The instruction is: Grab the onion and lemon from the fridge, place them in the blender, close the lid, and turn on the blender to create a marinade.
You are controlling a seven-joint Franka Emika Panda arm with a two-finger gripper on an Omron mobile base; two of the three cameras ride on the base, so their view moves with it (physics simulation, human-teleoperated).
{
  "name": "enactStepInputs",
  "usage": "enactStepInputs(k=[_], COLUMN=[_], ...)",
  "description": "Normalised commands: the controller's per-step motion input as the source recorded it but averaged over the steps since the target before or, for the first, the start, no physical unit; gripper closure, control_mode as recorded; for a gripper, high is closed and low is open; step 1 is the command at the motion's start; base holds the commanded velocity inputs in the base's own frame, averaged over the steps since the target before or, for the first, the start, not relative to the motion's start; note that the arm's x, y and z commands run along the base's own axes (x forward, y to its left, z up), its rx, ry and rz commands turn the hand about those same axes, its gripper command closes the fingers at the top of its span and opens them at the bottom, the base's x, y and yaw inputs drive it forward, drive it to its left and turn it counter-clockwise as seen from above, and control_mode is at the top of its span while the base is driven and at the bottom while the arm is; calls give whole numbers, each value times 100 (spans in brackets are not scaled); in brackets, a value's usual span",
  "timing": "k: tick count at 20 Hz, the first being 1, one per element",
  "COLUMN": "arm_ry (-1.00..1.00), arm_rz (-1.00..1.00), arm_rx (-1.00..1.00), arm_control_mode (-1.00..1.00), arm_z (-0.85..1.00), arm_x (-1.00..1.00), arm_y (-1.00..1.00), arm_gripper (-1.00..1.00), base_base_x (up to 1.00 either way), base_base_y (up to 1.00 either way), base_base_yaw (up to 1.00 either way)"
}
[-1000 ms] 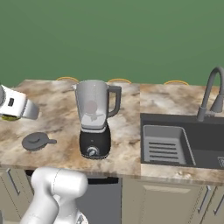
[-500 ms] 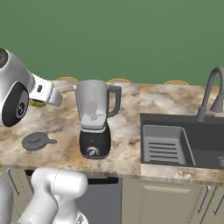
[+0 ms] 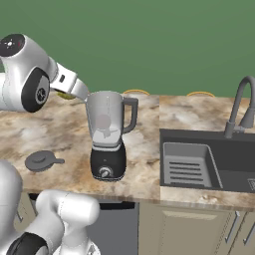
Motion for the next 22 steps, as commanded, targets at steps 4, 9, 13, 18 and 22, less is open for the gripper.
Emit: enactStepInputs(k=[4, 9, 13, 18, 22], arm_ry=[7, 13, 26, 21, 13], arm_rz=[-7, 0, 0, 0, 0], arm_rx=[0, 0, 0, 0, 0], arm_control_mode=[-100, -100, -100, -100, -100], arm_z=[16, 0, -12, -11, -17], arm_x=[13, 14, 25, 51, 53], arm_y=[-41, -7, -3, -5, -14], arm_gripper=[100, 100, 100, 100, 100], base_base_x=[0, 0, 0, 0, 0], base_base_y=[0, 0, 0, 0, 0], base_base_yaw=[0, 0, 0, 0, 0])
